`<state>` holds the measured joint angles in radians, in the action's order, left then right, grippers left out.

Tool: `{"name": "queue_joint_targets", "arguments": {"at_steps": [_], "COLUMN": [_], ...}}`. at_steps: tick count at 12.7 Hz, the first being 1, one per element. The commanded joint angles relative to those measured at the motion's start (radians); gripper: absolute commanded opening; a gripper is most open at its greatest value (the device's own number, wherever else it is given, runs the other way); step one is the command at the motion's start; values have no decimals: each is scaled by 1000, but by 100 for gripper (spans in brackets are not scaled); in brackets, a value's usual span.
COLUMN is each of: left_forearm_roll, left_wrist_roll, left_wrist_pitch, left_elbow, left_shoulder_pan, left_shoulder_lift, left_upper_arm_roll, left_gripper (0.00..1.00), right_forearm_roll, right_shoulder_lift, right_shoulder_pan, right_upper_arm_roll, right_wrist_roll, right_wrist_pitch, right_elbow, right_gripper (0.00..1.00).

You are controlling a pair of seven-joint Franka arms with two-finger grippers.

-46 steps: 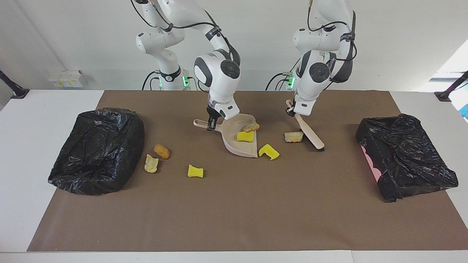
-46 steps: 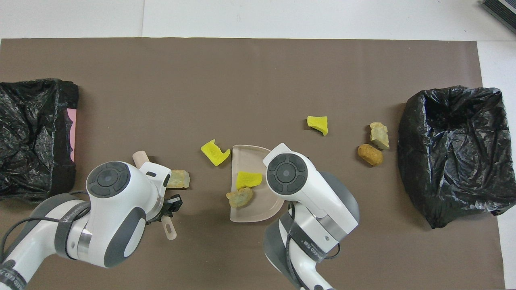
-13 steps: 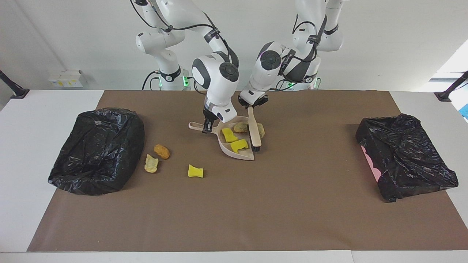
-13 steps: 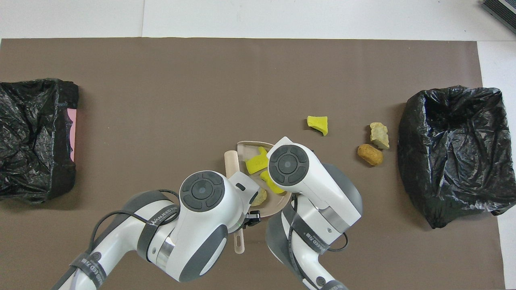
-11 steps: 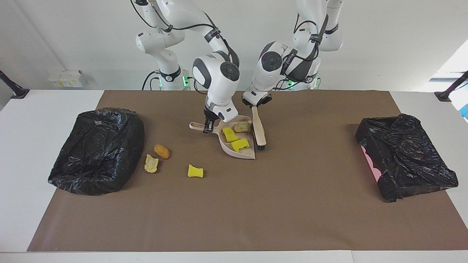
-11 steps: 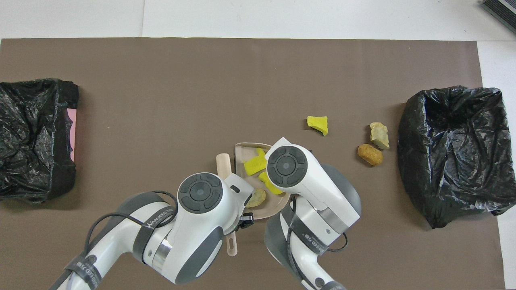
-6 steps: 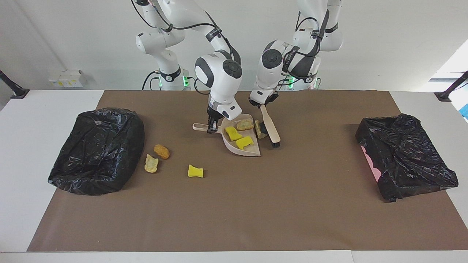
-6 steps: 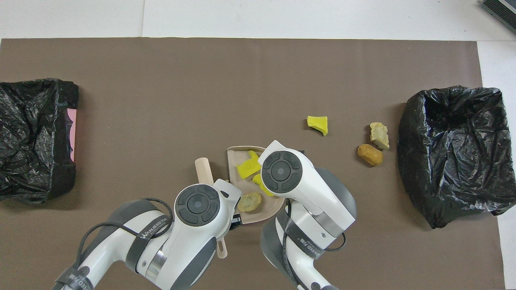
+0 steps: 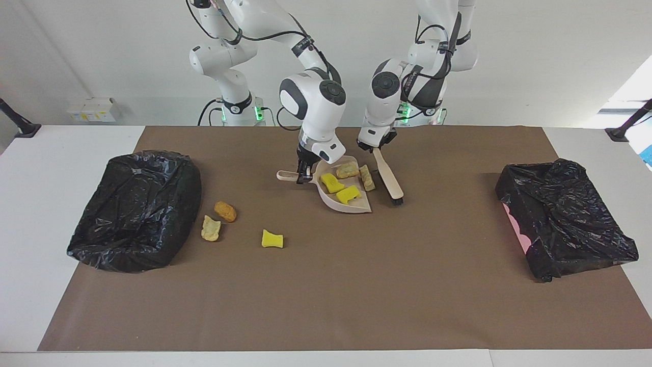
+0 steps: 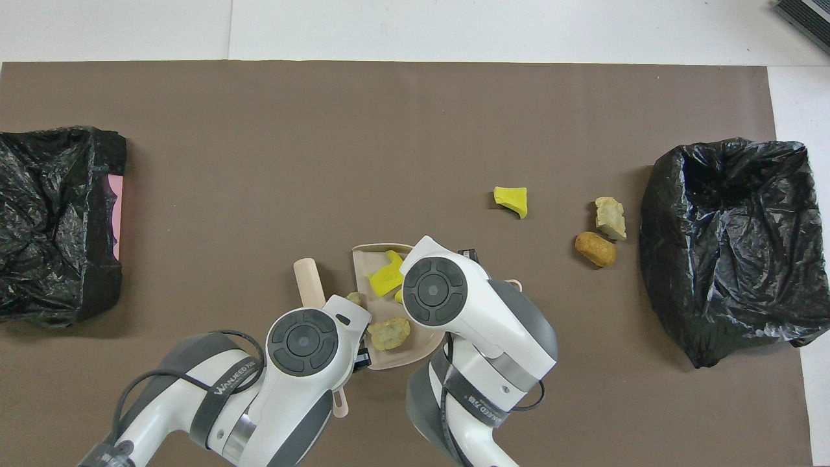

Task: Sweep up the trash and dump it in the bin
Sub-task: 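Sweep the remaining sponge and rocks into the dustpan with the left gripper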

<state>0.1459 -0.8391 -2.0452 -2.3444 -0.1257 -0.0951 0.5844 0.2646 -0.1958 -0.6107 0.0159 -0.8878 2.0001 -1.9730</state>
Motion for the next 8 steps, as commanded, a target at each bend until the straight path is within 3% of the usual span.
{"name": "queue_joint_targets", "arguments": {"at_steps": [1, 4, 8], "left_forearm_roll": [12, 156, 198], "left_wrist_roll": [15, 93, 115], "left_wrist_pitch": [-56, -148, -139], "left_elbow": [-30, -7, 123], "left_shoulder_pan": [-11, -49, -55], "left_shoulder_lift": [-29, -2, 84], "left_upper_arm_roll": [6, 6, 6], "left_gripper": [0, 0, 0], "right_forearm_roll": [7, 7, 7], "right_shoulder_lift": [-2, -2, -2], "right_shoulder_pan": [6, 6, 8], "right_upper_arm_roll": [4, 4, 2], "right_wrist_roll": [20, 21, 20], "right_wrist_pitch": [14, 12, -1], "right_elbow": [0, 0, 3], "right_gripper": [0, 0, 0]}}
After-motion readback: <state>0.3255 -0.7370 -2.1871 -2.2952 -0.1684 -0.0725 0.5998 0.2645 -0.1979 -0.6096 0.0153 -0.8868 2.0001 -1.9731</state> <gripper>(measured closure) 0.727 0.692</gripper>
